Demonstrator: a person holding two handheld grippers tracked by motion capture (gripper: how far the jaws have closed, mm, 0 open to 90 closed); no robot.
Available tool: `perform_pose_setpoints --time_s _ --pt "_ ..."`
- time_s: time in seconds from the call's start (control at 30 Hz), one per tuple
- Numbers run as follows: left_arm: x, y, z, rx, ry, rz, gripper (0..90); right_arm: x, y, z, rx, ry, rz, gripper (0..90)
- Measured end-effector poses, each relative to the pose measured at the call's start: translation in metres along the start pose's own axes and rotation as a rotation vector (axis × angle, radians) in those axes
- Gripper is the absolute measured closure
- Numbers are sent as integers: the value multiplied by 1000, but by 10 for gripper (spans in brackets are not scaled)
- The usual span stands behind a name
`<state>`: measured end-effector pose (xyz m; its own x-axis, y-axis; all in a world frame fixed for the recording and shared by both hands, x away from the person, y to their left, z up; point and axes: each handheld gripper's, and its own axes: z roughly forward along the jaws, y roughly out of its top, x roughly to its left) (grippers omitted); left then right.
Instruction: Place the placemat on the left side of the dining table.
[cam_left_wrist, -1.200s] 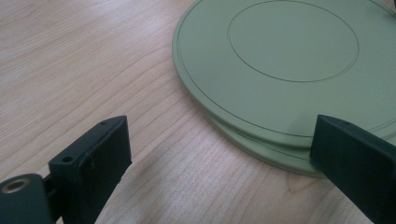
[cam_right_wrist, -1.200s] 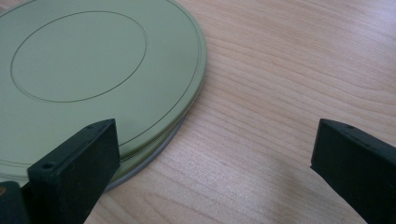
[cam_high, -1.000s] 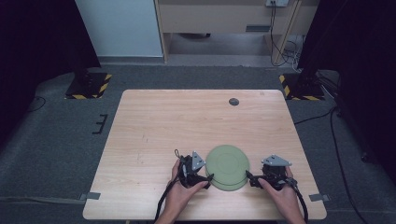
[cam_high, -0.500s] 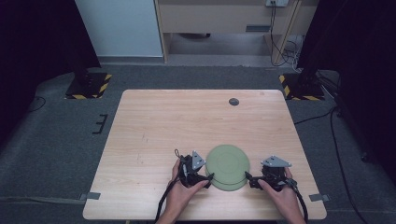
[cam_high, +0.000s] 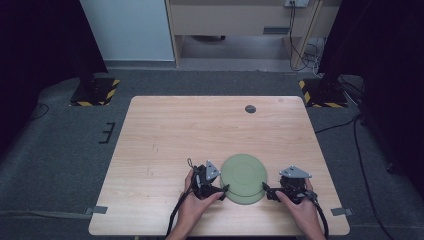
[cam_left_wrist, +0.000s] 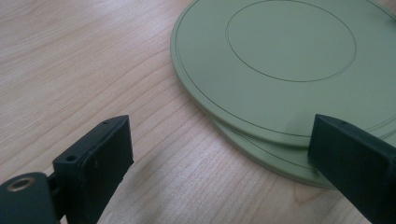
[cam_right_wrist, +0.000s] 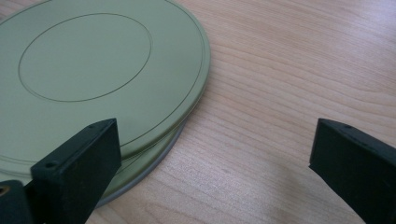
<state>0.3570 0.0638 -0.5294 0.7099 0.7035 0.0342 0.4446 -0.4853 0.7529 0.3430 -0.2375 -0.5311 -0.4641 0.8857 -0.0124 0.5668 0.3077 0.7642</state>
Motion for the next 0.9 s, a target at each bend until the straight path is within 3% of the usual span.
perform_pose_setpoints --time_s 0.27,0.9 --pt "0 1 0 5 4 13 58 3 -3 -3 22 37 -29 59" --pt "9 11 10 35 -7 1 27 -2 2 7 12 -2 7 24"
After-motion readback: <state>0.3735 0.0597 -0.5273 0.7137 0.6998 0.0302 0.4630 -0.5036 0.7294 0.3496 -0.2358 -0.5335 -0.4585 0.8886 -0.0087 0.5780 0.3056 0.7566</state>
